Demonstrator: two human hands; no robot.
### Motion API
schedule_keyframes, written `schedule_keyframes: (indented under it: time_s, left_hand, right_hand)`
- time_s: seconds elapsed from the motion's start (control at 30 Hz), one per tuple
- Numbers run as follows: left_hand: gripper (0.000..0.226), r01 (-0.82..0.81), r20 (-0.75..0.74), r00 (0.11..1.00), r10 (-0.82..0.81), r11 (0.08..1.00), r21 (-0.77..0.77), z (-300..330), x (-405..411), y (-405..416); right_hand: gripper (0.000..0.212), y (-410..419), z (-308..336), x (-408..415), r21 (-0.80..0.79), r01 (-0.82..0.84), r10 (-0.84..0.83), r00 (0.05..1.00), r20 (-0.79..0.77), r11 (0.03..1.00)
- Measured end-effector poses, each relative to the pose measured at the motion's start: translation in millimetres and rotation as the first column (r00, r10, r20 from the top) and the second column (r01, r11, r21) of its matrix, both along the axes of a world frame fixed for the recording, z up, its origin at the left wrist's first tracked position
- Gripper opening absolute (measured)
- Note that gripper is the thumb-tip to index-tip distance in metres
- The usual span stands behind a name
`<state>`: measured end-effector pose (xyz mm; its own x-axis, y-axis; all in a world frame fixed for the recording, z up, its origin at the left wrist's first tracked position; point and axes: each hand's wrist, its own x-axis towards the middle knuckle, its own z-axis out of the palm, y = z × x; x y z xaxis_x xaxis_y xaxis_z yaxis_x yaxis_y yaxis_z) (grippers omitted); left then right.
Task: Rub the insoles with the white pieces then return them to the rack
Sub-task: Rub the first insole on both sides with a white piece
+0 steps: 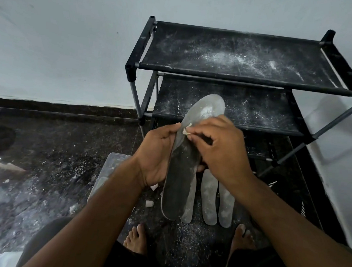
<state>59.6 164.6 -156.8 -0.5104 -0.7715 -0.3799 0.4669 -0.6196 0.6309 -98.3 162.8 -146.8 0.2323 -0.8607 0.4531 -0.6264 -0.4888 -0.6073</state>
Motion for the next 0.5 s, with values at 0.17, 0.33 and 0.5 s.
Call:
schedule_keyframes:
  time_s: [0.17,0.33,0.5]
  left_hand:
    - [0.047,-0.064,0.110,0.992,0.060,0.997,0.031,-3.9,-1.1,-1.3]
    - [0.053,0.008,0.053,0.999,-0.008,1.000,-0.004,-4.4,-0.8,-1.2]
    - [0.050,-0.021,0.112,0.994,0.019,1.000,0.021,-7.0,-3.9,0.4]
  right_hand:
    - [0.010,15.0,-5.1,15.8,0.189,-0.304,0.308,0.951,0.008,0.934]
    - [0.013,0.6,0.1,-0.3,0.026,-0.059,0.058,0.998,0.003,0.998]
    - [0.005,11.9,-2.3,9.9,0.281,-0.214,0.225,0.974,-0.006,0.935]
